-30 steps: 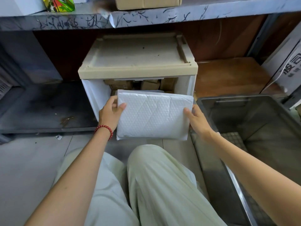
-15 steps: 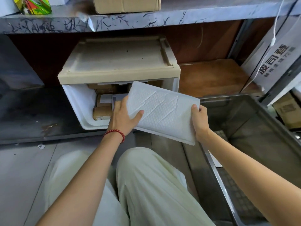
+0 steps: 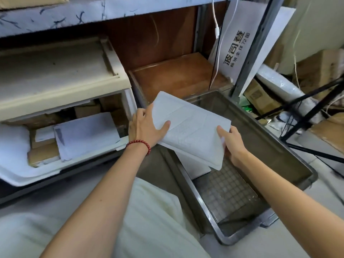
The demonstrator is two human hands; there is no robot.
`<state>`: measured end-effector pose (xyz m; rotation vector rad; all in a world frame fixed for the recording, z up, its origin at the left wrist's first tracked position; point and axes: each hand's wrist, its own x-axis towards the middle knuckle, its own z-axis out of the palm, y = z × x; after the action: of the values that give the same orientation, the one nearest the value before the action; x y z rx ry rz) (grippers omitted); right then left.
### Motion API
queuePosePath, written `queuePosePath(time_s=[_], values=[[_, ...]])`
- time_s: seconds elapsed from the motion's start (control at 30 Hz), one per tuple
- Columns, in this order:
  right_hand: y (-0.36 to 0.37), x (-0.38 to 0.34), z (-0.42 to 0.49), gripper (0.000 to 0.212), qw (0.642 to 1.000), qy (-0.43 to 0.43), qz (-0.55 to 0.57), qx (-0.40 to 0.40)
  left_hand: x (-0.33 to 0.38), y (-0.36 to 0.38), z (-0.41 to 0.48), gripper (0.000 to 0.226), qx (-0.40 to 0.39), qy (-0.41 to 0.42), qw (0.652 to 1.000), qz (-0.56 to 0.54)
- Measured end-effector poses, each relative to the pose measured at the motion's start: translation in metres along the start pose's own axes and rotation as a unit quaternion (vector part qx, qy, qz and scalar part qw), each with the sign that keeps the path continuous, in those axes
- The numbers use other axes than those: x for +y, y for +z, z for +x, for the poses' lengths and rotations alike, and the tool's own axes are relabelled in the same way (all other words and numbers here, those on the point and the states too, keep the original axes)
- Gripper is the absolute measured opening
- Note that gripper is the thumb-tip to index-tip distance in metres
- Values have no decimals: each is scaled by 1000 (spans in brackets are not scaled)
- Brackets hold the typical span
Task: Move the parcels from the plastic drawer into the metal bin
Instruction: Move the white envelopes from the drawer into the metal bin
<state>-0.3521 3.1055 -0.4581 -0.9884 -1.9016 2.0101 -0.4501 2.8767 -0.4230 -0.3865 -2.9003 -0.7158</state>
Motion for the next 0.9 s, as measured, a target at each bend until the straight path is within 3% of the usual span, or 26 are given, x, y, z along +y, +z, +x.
queuePosePath(time_s=[0.33, 0.5, 0.67, 0.9], values=[[-56, 50, 28, 36, 987, 85, 61, 119, 59, 78, 39, 77, -122, 138, 978, 99], [-52, 77, 41, 27, 972, 122, 99, 173, 68, 110, 58, 79, -198, 157, 960, 119], [-41, 102, 57, 34, 955, 144, 112, 235, 63, 129, 61, 73, -162, 199, 946, 200], [-32, 123, 78, 38, 948, 142, 105, 264, 38, 137, 62, 70, -179, 155, 952, 194]])
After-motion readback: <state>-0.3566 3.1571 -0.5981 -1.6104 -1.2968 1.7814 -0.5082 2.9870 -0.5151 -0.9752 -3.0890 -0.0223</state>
